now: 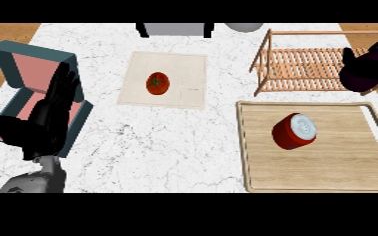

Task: Pick the eggplant from the tray and place it in the tiered shelf

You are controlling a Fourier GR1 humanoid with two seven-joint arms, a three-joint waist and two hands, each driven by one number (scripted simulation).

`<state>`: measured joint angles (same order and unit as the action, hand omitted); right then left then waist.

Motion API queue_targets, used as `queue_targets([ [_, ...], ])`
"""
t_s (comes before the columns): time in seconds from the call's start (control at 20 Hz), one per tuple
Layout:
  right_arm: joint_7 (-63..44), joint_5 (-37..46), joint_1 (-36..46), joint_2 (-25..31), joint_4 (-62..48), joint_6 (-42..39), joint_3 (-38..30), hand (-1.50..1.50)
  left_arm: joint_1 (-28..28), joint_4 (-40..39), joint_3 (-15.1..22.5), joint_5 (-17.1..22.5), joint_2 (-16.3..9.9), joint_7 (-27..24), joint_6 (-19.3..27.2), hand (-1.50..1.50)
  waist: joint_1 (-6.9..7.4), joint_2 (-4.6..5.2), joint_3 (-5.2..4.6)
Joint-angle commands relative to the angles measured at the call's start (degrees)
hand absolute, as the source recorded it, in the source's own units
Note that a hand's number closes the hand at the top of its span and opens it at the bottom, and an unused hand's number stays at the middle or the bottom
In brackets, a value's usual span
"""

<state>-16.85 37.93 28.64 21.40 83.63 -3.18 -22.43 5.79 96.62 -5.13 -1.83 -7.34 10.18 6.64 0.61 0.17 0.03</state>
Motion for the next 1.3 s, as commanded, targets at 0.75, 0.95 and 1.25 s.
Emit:
queue_targets([
  [0.75, 14.83, -6.21, 11.52, 1.66, -32.39, 10.08, -1.79, -1.5, -5.24, 6.1, -2.03, 2.15, -1.78, 1.36, -3.24, 0.0, 0.08, -0.18, -0.02],
  [0.95, 20.0, -9.51, 15.12, 3.67, -40.04, 9.98, -3.78, -1.5, -2.11, -0.35, 1.48, -2.7, 2.17, -2.37, 0.73, 0.0, -0.06, -0.03, -0.01],
  [1.25, 25.22, -14.37, 17.99, 5.68, -41.86, 9.39, -6.37, -1.5, -2.41, -2.26, -3.67, 3.09, -1.58, -3.64, -4.29, 0.0, 0.18, 0.04, -0.01],
])
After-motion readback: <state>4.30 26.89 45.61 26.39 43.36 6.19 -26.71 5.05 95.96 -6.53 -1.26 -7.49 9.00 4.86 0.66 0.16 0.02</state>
